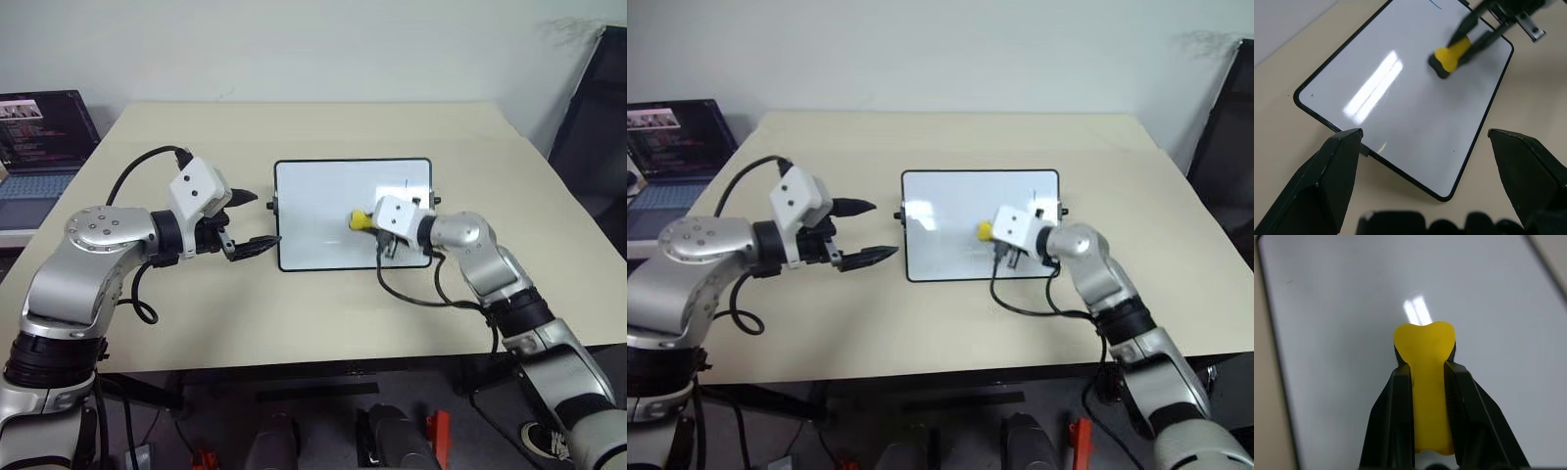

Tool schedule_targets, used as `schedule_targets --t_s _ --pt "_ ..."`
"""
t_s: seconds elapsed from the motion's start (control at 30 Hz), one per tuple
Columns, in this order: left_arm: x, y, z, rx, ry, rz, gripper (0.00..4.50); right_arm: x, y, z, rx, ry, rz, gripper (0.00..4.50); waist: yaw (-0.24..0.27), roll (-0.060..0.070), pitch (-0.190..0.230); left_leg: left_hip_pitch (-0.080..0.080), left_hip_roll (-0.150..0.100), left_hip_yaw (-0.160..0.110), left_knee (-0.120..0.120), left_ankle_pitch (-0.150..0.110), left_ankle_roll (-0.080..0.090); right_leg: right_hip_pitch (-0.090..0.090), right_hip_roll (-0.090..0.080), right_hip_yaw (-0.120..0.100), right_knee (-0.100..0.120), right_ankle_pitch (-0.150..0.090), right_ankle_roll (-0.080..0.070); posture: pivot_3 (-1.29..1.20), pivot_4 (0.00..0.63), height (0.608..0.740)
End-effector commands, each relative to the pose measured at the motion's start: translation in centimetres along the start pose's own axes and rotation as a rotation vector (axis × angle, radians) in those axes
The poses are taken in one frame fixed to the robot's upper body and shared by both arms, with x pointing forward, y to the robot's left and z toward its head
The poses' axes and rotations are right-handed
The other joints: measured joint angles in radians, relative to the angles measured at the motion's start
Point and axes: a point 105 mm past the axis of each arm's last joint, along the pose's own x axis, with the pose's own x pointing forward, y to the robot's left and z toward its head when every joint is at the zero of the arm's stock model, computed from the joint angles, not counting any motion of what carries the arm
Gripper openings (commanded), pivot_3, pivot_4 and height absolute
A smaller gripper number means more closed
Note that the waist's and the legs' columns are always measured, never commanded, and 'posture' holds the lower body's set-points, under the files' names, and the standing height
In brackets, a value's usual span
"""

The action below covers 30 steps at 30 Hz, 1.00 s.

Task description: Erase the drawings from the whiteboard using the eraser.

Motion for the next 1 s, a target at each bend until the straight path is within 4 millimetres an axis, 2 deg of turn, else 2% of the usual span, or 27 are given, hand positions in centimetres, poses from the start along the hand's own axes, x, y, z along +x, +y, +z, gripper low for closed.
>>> schedule_targets --t_s 0.03,0.13,0.27,0.33,0.43,0.53,0.7,0.77,0.9,1.0 --pt "-0.7 0.5 1.0 0.040 -0.019 0.030 4.50 -0.4 -2.4 -0.2 -0.020 0.019 -0.113 0.52 0.002 0.000 0.000 0.000 0.000 0.000 -0.002 0.000 0.000 0.000 -0.001 0.000 -0.001 -0.001 0.000 0.00 0.150 0.740" --pt "-0.8 0.5 1.0 0.040 -0.020 0.031 4.50 -0.4 -2.7 -0.7 -0.016 0.029 -0.131 0.52 0.002 0.000 0.000 0.001 -0.001 0.001 -0.008 0.000 0.000 0.000 -0.001 0.000 -0.005 -0.001 0.000 0.00 0.150 0.740" --pt "-0.7 0.6 1.0 0.041 -0.019 0.032 4.50 -0.5 -1.8 -1.3 -0.013 0.037 -0.093 0.52 0.001 0.000 0.000 0.002 -0.001 0.001 -0.008 0.000 0.000 0.001 -0.001 0.000 -0.006 -0.001 0.000 0.00 0.150 0.740" --pt "-0.7 0.6 1.1 0.042 -0.020 0.031 4.50 -0.6 -0.6 -1.7 -0.008 0.045 -0.040 0.51 0.002 0.000 0.000 0.003 -0.001 0.001 -0.007 0.000 0.000 0.002 -0.001 0.000 -0.006 -0.004 0.004 0.00 0.150 0.740" --pt "-0.7 0.6 1.1 0.042 -0.021 0.029 4.50 -1.0 2.3 -2.2 0.017 0.035 0.093 0.51 0.002 0.000 0.000 0.005 -0.001 0.000 -0.007 0.000 0.000 0.005 -0.001 0.000 -0.006 -0.004 0.005 0.00 0.150 0.740" --pt "-0.6 0.5 1.2 0.042 -0.025 0.024 4.50 -1.6 5.2 -3.6 0.041 0.080 0.211 0.51 0.001 0.000 0.000 0.006 0.000 0.000 -0.007 0.000 0.000 0.005 -0.001 0.000 -0.005 -0.004 0.005 0.00 0.150 0.740" --pt "-0.5 0.5 1.3 0.042 -0.030 0.021 4.50 -2.3 7.7 -4.7 0.109 0.112 0.306 0.51 -0.001 0.000 0.000 0.007 0.000 0.001 -0.007 0.000 0.000 0.006 0.000 0.000 -0.004 -0.004 0.005 0.00 0.150 0.740" --pt "-0.5 0.5 1.3 0.042 -0.029 0.020 4.50 -2.4 7.9 -5.1 0.108 0.128 0.307 0.50 -0.001 0.000 0.000 0.008 0.000 0.001 -0.007 0.000 0.000 0.006 0.000 0.000 -0.004 -0.004 0.004 0.00 0.150 0.740" --pt "-0.4 0.5 1.3 0.043 -0.028 0.021 4.50 -2.3 7.2 -5.2 0.107 0.130 0.278 0.48 -0.001 -0.001 0.000 0.008 0.000 0.001 -0.007 0.000 0.000 0.007 0.000 0.001 -0.004 -0.004 0.004 0.00 0.150 0.740" --pt "-0.5 0.6 1.3 0.045 -0.027 0.023 4.50 -2.7 5.7 -4.0 0.109 0.083 0.255 0.47 -0.001 -0.001 0.000 0.008 0.000 0.001 -0.006 0.000 0.000 0.007 0.000 0.001 -0.004 -0.004 0.004 0.00 0.150 0.740"
